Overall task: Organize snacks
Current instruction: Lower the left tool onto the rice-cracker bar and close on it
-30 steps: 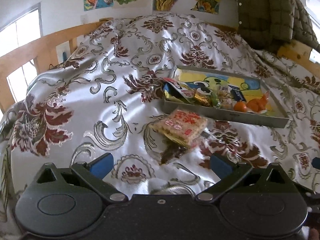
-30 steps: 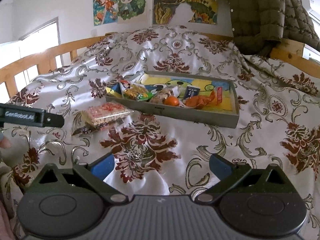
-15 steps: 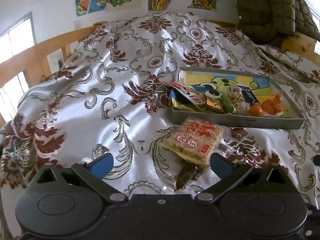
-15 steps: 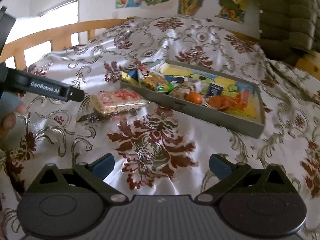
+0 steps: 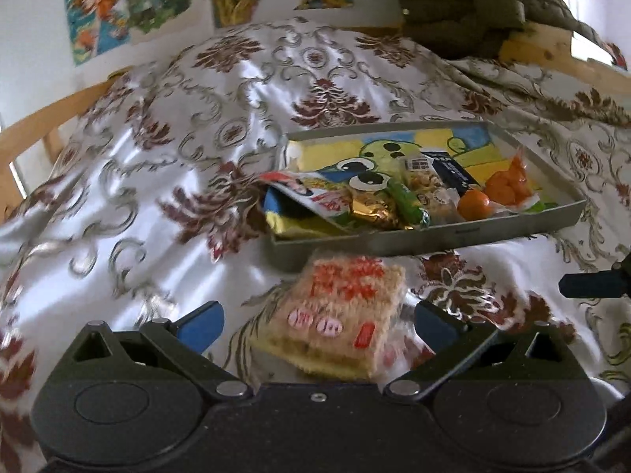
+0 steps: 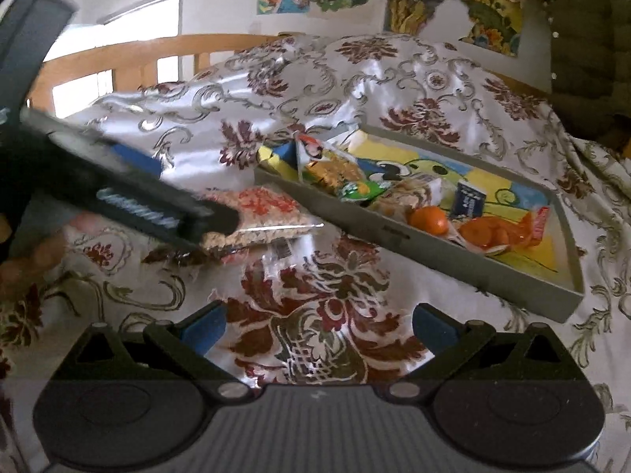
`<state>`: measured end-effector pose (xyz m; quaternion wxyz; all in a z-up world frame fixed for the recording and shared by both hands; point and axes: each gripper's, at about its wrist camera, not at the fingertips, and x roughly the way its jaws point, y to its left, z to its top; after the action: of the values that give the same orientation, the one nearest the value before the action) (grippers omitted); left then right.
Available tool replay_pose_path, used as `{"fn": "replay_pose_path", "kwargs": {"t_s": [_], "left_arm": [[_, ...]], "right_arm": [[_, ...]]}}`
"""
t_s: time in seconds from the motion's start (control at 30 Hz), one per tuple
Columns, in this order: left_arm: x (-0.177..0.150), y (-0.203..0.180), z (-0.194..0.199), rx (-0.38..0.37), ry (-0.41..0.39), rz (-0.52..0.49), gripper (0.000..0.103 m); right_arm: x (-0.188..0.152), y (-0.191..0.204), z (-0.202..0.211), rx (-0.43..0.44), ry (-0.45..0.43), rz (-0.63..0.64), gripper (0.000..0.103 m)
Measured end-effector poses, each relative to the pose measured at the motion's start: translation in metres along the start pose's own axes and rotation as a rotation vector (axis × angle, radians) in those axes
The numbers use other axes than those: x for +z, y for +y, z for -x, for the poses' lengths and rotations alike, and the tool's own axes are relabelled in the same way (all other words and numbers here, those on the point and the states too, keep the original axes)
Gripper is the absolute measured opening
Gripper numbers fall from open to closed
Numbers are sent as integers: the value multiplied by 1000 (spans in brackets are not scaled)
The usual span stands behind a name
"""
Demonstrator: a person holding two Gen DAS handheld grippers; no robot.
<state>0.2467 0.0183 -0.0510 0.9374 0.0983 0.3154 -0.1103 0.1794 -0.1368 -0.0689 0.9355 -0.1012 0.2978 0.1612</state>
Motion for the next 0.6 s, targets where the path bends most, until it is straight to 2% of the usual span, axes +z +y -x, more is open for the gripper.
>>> {"fn": "replay_pose_path", "kwargs": {"t_s": [0.1, 0.2, 0.37, 0.43, 0.5, 0.6], "left_arm": [[4, -2, -13, -11, 16, -26, 102], [5, 2, -30, -29, 83, -14, 102], [3, 25, -47, -102, 141, 137, 102], [4, 28, -47, -103, 147, 152, 97], [5, 29, -45, -110, 140, 152, 85], [10, 33, -42, -97, 157, 174, 78]], "right_arm": [[1, 1, -6, 10, 2, -1, 103], [2, 2, -13, 23, 9, -10, 103], [3, 2, -28, 41, 37, -24, 103], [3, 2, -31, 47, 41, -35, 103], [3, 1, -34, 57, 41, -44, 103], [6, 2, -38, 88, 38, -56, 103]]}}
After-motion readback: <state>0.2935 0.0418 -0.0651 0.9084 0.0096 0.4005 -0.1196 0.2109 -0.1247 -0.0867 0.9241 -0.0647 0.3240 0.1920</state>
